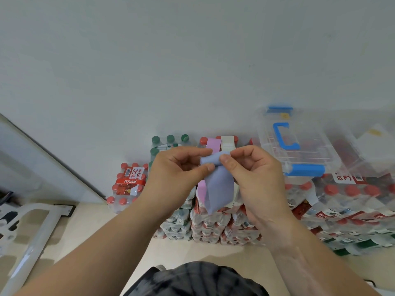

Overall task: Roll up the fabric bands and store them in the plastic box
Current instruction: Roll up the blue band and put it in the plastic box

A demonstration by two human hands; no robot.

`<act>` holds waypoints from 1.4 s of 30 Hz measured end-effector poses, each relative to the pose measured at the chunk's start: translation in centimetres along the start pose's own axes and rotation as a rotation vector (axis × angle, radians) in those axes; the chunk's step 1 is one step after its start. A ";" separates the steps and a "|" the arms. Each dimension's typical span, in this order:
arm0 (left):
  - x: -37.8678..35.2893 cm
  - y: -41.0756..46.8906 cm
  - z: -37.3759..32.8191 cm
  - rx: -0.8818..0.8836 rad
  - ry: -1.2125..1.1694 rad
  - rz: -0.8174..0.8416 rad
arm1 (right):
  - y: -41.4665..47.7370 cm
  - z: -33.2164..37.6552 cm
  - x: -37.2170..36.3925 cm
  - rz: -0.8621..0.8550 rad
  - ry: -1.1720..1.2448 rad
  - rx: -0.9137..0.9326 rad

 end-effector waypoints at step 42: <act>-0.3 -0.4 0.1 0.124 -0.201 -0.055 | -0.1 0.4 -0.4 0.050 0.061 -0.009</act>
Point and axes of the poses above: each hand's wrist, its own y-axis towards the middle knuckle, its own x-axis out of the back of the hand, z = x × y, the point moved 7 cm from there along y, towards the middle knuckle, and after that the axes turned 5 degrees about -y, right-handed, at the moved point
